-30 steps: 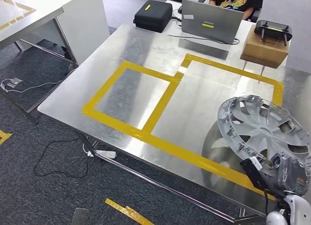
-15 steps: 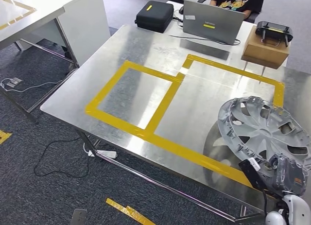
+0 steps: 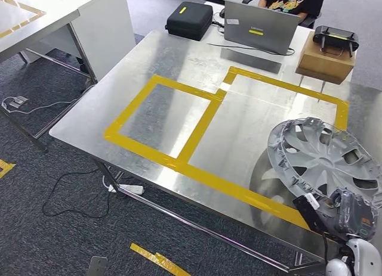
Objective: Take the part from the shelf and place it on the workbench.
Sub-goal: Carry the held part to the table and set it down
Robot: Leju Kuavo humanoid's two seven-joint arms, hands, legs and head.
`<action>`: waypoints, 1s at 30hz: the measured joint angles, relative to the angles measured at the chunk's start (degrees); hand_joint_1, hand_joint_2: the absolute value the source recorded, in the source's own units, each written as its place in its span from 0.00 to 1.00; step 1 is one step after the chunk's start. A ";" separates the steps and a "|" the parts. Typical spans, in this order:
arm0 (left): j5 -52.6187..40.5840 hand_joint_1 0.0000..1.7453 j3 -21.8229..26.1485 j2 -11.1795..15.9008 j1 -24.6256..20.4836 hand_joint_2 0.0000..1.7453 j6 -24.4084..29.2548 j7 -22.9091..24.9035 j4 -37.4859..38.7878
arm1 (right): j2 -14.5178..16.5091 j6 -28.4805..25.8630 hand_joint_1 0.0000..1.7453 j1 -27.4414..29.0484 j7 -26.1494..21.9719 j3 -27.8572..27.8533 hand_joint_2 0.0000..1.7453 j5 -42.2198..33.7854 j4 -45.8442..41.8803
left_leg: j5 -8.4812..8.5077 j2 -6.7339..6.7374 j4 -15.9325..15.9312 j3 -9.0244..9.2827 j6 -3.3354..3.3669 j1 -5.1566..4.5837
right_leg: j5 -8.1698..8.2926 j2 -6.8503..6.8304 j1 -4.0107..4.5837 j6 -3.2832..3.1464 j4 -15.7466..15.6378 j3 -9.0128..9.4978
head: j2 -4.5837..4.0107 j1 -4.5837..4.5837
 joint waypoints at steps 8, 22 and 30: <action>0.91 0.00 0.08 0.17 -0.47 1.00 0.02 3.22 0.00 | -0.75 11.40 1.00 -11.07 -9.24 5.12 1.00 -8.71 5.41 | 0.12 1.06 -0.06 -0.67 -0.14 0.00 | 0.58 1.14 -0.02 -0.08 0.21 -0.57 | 0.00 0.02; 2.08 0.00 0.11 1.04 -1.86 1.00 -0.02 5.09 0.01 | -5.62 16.02 1.00 -32.99 -10.14 33.04 1.00 -20.98 22.79 | 1.27 -0.22 0.00 -1.51 -0.23 0.10 | 1.08 -0.21 0.12 -0.07 0.20 -1.34 | 0.00 0.01; 2.12 0.00 0.11 1.17 -1.85 1.00 0.89 5.46 0.01 | -6.24 15.63 1.00 -33.58 -10.00 35.09 1.00 -21.15 23.56 | 1.26 -0.21 0.01 -1.56 -0.22 0.09 | 1.09 -0.21 0.11 -0.07 0.19 -1.38 | 0.00 0.01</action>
